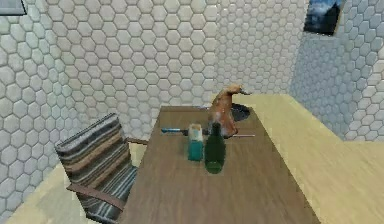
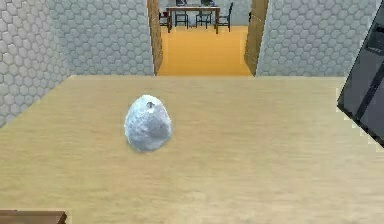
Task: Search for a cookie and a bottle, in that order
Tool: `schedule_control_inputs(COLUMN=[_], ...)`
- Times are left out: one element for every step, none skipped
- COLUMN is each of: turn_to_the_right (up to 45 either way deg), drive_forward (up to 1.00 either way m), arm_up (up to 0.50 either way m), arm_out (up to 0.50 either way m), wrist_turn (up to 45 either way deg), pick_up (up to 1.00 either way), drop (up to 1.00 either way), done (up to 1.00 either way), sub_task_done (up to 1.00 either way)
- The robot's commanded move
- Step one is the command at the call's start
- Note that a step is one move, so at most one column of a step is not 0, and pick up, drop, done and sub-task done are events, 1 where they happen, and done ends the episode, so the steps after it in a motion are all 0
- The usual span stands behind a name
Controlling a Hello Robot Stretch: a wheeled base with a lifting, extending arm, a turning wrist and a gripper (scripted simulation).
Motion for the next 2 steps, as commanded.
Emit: schedule_control_inputs(turn_to_the_right=[0.0, 0.0], drive_forward=[0.00, 0.00], arm_up=[0.00, 0.00], arm_out=[0.00, 0.00], wrist_turn=[0.0, 0.0], pick_up=[0.00, 0.00], drop=[0.00, 0.00], done=[0.00, 1.00], sub_task_done=[1.00, 0.00])
